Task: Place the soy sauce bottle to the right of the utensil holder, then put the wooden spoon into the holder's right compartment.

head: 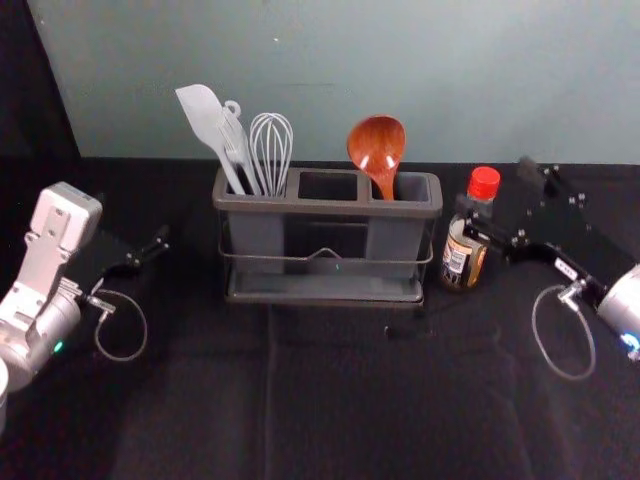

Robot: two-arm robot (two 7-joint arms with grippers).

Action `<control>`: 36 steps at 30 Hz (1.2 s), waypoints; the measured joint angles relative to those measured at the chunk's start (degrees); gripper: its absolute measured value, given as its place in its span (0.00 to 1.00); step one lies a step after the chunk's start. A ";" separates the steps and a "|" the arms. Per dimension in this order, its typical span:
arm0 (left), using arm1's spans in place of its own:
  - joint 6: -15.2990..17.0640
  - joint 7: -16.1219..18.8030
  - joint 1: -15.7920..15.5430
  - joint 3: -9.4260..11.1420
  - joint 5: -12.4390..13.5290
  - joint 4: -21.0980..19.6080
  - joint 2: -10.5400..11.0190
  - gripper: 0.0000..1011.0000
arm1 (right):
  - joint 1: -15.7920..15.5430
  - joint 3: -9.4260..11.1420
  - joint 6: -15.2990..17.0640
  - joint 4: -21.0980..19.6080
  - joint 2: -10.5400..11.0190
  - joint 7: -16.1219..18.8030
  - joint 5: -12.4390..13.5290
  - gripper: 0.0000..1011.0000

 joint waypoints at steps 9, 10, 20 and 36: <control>0.00 0.00 0.00 0.00 0.00 0.00 0.00 0.99 | -1.35 -1.52 -2.68 5.94 -1.28 -1.01 -3.16 0.99; 0.00 0.00 0.00 0.00 0.00 0.00 0.00 0.99 | -1.35 -1.68 -2.95 6.51 -1.47 -1.03 -3.42 0.99; 0.00 0.00 0.00 0.00 0.00 0.00 0.00 0.99 | -0.86 -2.31 -8.19 12.69 -4.87 -2.68 -6.87 0.99; 0.00 0.00 0.00 0.00 0.00 0.00 0.00 0.99 | 0.01 -1.79 -10.73 16.79 -7.17 -2.16 -8.13 0.99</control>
